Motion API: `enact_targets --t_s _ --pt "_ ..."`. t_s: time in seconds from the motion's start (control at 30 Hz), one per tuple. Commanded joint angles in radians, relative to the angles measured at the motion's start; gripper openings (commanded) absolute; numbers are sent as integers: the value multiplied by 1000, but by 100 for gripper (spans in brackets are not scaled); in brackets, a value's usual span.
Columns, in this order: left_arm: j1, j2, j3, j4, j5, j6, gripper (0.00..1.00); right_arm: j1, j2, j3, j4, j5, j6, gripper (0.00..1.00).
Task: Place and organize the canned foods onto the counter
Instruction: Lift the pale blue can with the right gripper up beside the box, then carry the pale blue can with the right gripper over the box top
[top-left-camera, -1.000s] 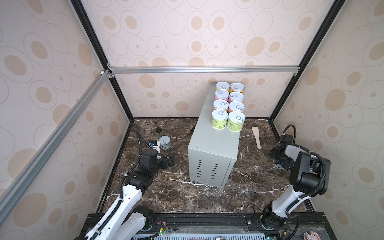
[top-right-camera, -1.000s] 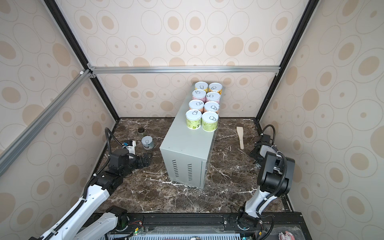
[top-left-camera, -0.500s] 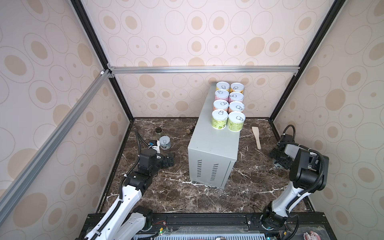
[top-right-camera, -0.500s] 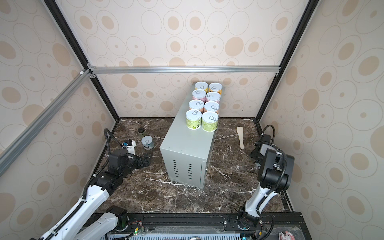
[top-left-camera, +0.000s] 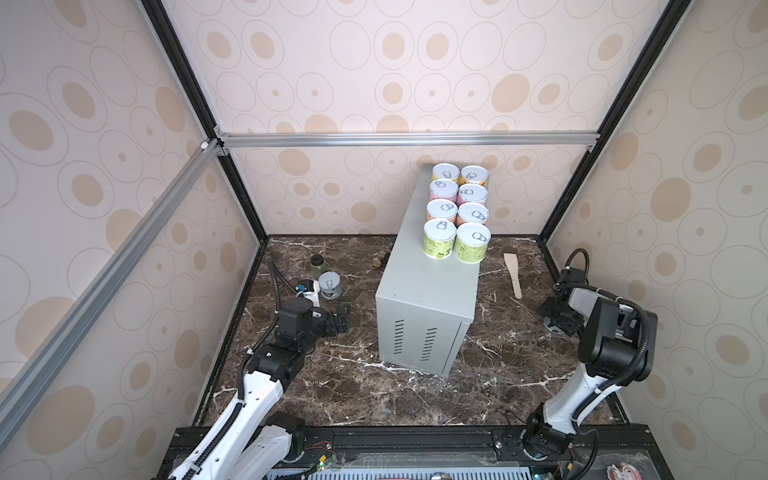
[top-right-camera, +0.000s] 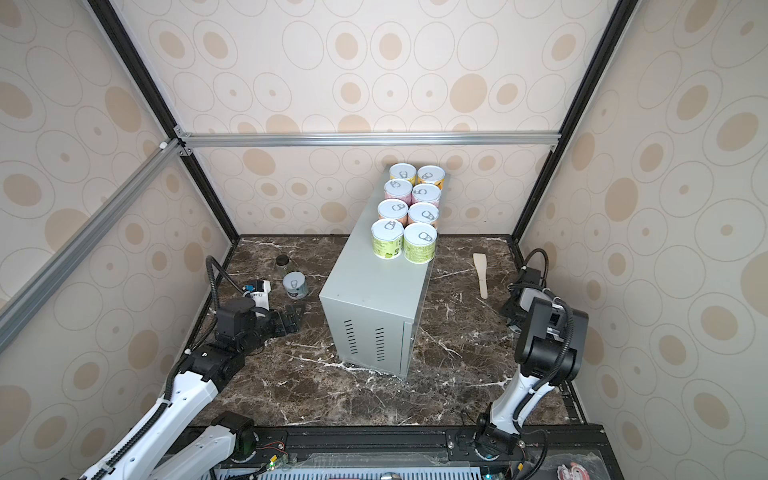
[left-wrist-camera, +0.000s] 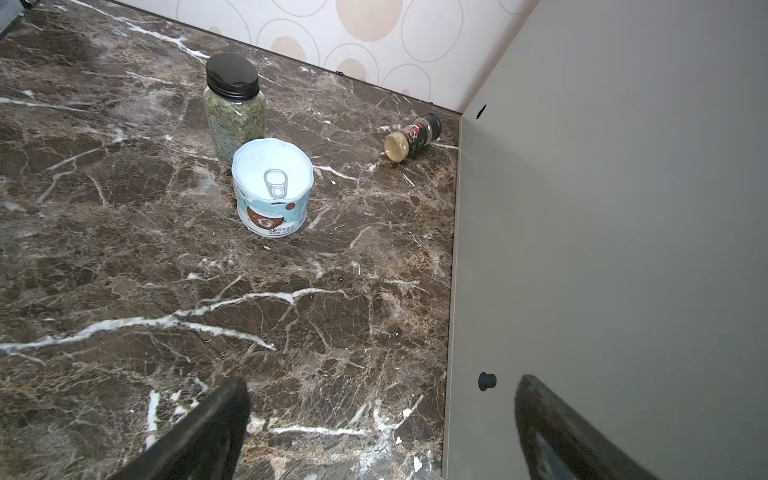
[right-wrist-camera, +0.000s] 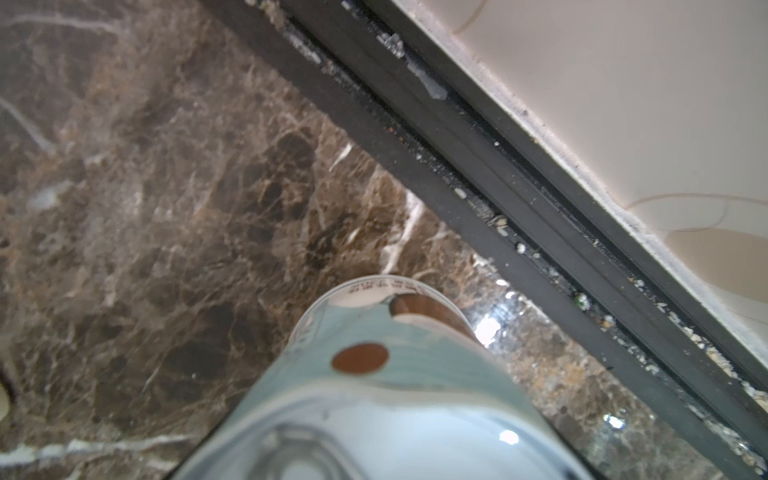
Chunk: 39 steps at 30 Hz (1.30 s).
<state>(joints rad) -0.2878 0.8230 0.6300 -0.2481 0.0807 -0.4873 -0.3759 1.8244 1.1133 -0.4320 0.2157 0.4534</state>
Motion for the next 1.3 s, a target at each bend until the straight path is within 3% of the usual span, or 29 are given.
enact_targets --t_s 0.0,0.47,1.27 --pt "8 -26 0 7 -8 23 99 41 -58 -1 -50 -13 -19 68" --pt "10 -48 -3 13 16 21 99 214 -301 -4 -180 -43 -35 64" --pt "10 -48 -4 11 12 26 99 383 -709 223 -641 -311 -84 63"
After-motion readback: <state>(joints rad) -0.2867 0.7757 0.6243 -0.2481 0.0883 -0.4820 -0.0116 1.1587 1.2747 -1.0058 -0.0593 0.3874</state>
